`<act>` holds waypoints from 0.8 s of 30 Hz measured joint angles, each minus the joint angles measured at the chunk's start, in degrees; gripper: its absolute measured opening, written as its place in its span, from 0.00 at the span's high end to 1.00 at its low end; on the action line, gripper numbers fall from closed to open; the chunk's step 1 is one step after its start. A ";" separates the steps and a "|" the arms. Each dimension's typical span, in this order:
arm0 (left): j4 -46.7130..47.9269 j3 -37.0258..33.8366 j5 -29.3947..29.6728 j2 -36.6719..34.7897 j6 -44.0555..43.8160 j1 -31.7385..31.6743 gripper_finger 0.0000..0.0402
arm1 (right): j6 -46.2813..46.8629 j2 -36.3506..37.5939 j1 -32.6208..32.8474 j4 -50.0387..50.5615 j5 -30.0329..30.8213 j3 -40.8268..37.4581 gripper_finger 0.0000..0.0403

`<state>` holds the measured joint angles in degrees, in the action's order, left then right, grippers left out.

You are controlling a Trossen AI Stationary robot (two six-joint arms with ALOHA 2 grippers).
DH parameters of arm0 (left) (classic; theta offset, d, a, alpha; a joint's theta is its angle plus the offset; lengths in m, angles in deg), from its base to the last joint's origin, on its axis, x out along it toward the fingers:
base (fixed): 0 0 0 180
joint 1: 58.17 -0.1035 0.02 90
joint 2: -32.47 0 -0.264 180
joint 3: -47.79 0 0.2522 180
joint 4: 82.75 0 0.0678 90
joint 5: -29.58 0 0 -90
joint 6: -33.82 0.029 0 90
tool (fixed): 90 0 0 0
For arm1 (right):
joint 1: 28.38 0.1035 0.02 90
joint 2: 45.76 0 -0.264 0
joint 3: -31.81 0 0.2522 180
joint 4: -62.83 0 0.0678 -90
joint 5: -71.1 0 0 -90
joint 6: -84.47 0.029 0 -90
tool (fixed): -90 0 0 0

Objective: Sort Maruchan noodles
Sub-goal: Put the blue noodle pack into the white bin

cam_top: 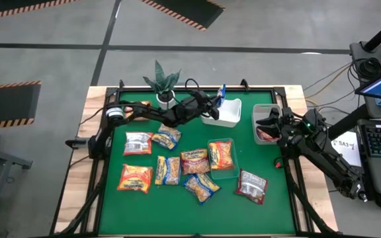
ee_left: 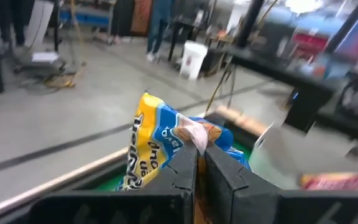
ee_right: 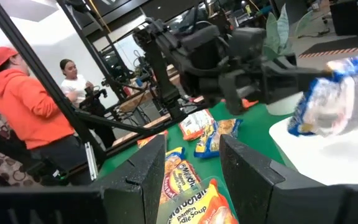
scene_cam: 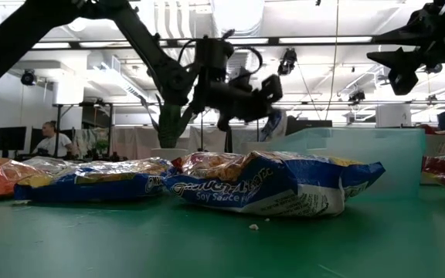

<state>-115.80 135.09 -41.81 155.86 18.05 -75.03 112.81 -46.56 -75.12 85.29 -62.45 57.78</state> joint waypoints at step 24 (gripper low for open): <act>35.14 -0.15 5.00 -9.41 0.28 -0.22 0.97 | 0.03 0.02 0.01 -0.01 -0.17 0.00 0.65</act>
<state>-80.67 134.93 -36.81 146.45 18.33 -75.26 112.84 -46.54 -75.11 85.28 -62.63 57.78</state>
